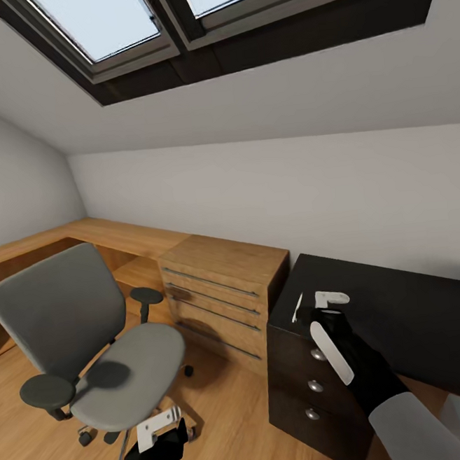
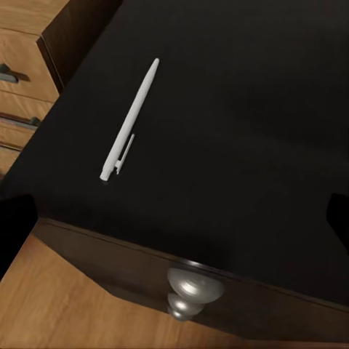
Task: In the bedroom, organize the workspace by keeping the computer under the desk, ensuring the monitor is on the desk, placing the keyboard on the desk next to the monitor, placing the mouse on the desk next to the keyboard, moving the folder from the swivel chair onto the desk next to the mouse, stacking the notebook on top of the folder with the pen on top of the notebook, and positioning the swivel chair next to the desk.
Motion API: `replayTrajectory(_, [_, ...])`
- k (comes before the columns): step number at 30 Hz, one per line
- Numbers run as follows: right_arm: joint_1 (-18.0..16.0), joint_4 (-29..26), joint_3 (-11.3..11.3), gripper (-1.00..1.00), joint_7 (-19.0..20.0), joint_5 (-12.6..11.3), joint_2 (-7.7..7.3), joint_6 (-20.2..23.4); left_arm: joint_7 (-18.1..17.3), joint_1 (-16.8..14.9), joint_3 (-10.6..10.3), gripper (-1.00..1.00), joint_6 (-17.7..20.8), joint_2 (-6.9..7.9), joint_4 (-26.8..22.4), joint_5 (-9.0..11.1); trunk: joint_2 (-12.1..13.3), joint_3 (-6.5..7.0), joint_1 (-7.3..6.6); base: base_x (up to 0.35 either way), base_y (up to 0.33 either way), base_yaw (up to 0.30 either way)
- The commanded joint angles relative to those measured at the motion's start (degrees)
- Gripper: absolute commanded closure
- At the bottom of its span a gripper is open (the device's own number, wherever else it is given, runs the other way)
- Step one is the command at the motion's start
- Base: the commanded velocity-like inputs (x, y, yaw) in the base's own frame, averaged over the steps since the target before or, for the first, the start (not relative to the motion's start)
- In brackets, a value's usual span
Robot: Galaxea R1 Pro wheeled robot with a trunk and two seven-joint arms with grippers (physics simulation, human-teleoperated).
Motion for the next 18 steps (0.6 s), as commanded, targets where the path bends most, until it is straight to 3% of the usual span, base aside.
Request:
replayTrajectory(1, [0.0, 0.0, 0.1, -1.0, -0.6, -0.5, 0.0, 0.1, 0.4, 0.0, -0.1, -1.0, 0.1, 0.02, -0.1, 0.5, 0.0, -0.14, 0.0, 0.0, 0.0, 0.0])
replayTrajectory(14, [0.0, 0.0, 0.3, -1.0, -0.5, -0.4, 0.22, 0.1, 0.5, 0.0, -0.1, -1.0, 0.2, 0.0, 0.0, 0.6, 0.0, -1.29, 0.0, 0.0, 0.0, 0.0])
replayTrajectory(18, [0.0, 0.0, 1.2, -1.0, -0.5, -0.4, 0.24, 0.1, 0.5, 0.0, -0.5, -1.0, 0.1, -0.02, 0.0, 0.6, 0.0, -1.62, 0.0, 0.0, 0.0, 0.0])
